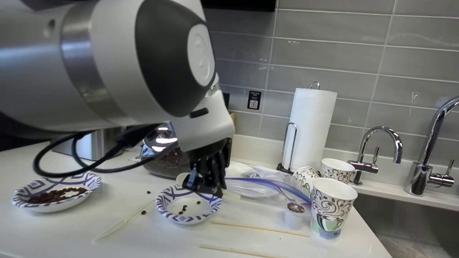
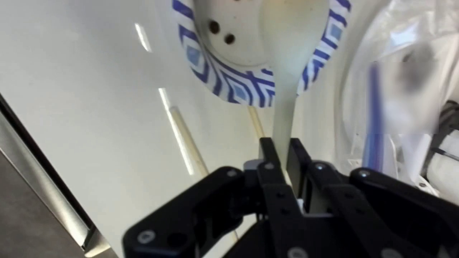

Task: Use the plastic spoon to put some of the contents of the plate on the left to the plate on the right

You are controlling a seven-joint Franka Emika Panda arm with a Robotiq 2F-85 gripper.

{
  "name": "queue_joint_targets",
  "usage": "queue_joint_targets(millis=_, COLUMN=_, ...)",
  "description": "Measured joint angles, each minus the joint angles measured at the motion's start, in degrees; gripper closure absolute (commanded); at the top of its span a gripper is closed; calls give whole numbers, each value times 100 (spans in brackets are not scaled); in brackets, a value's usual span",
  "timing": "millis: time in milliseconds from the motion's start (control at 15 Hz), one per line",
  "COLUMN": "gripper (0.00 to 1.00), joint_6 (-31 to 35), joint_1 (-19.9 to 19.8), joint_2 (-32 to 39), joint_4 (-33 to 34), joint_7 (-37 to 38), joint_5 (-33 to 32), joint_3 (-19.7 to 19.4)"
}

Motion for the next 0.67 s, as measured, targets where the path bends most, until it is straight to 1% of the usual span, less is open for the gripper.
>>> queue_joint_targets(millis=200, gripper=97, joint_6=-760, joint_1=-522, joint_2=396, joint_4=379, joint_7=-403, joint_5=217, joint_3=741)
queue_joint_targets(millis=400, gripper=97, joint_6=-1960, joint_1=-773, joint_2=982, joint_4=615, joint_7=-1228, joint_5=484, joint_3=1369)
queue_joint_targets(millis=533, gripper=97, joint_6=-2558, joint_1=-870, joint_2=1271, joint_4=680, joint_7=-2046, joint_5=1057, joint_3=1651)
queue_joint_targets(millis=667, gripper=97, joint_6=-3001, joint_1=-993, joint_2=1354, joint_4=718, joint_7=-2883, joint_5=1706, joint_3=1864)
